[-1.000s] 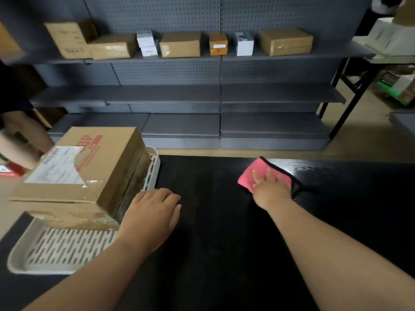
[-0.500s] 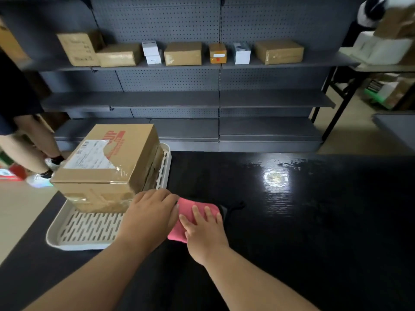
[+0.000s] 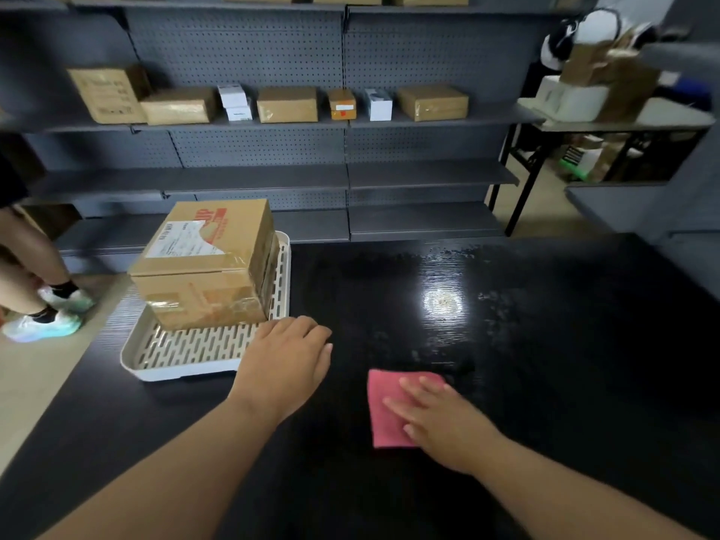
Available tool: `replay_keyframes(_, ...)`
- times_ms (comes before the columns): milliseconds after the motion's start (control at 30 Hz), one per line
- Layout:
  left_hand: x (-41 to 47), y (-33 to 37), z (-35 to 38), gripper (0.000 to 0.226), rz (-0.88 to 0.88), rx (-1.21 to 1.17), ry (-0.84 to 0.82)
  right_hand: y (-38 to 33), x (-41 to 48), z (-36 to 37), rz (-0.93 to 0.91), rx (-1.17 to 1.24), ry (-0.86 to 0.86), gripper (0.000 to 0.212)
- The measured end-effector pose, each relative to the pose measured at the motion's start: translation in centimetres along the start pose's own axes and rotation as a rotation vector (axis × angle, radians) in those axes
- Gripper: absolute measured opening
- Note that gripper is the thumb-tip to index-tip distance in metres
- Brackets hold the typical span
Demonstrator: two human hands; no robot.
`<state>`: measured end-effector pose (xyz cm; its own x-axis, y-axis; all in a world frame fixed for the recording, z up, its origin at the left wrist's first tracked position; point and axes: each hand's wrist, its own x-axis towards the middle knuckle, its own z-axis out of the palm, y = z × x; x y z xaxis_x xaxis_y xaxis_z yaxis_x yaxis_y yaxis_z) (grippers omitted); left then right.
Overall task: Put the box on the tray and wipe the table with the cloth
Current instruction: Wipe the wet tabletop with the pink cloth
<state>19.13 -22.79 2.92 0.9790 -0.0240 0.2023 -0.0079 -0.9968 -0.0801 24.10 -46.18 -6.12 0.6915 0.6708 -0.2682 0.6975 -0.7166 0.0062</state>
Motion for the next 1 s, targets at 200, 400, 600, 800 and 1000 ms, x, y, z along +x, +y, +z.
replay_keyframes(200,-2.5,-0.3,-0.5,0.04,0.011,0.005,-0.011,8.0,-0.6,1.1,0.554,0.143,-0.122,0.055)
replay_keyframes(400,-3.6,-1.3,-0.1,0.042,0.002,0.033,-0.021,-2.5,3.4,2.5,0.448,0.188,-0.065,0.065)
replay_keyframes(600,-1.7,-0.4,0.0,0.041,0.005,0.036,0.014,-9.2,2.3,-0.5,0.104,0.054,-0.168,0.064)
replay_keyframes(800,-0.1,-0.2,0.4,0.042,0.013,0.028,-0.009,-2.7,3.8,-1.9,0.139,0.091,-0.121,0.053)
replay_keyframes(1000,0.9,-1.3,1.1,0.042,-0.008,0.026,-0.017,2.3,8.0,-3.2,0.456,0.166,-0.123,0.057)
